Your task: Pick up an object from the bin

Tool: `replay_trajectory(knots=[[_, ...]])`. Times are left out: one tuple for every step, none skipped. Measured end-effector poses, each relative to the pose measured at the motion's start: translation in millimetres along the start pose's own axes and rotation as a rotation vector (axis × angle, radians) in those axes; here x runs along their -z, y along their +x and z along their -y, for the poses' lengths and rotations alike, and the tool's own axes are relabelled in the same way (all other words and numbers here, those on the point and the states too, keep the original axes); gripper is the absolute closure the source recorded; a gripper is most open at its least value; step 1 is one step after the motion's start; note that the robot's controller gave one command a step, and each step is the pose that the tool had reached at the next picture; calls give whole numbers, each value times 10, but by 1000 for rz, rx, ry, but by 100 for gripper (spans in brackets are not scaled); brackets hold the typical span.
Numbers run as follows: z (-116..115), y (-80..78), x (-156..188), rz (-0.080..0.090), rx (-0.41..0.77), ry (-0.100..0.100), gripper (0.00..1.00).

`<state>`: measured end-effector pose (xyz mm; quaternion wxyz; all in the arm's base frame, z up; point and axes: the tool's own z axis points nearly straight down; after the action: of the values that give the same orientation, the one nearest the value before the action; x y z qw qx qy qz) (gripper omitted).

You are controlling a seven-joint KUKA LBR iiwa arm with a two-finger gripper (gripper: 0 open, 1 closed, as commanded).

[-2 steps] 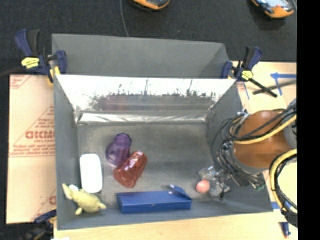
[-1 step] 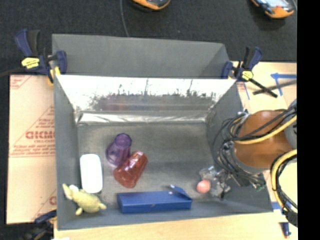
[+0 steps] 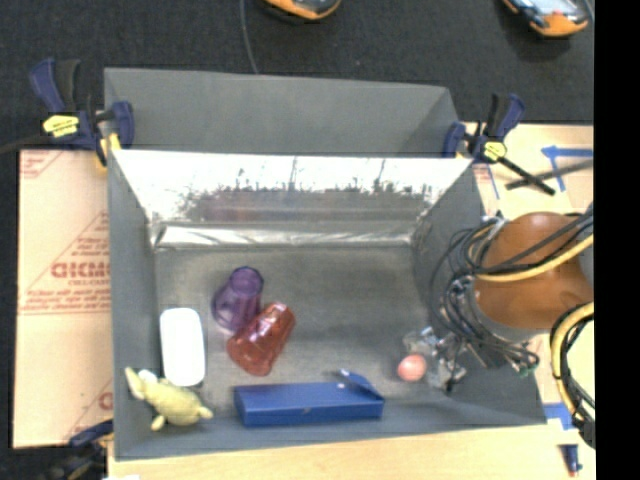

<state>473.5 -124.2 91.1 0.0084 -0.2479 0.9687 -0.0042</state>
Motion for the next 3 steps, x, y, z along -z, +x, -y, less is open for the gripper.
replay_trajectory(knots=[[3, -1, 100, 1, 0, 1, 100], [-7, 6, 505, -5, -1, -6, 100], [2, -3, 972, -5, -3, -6, 100]])
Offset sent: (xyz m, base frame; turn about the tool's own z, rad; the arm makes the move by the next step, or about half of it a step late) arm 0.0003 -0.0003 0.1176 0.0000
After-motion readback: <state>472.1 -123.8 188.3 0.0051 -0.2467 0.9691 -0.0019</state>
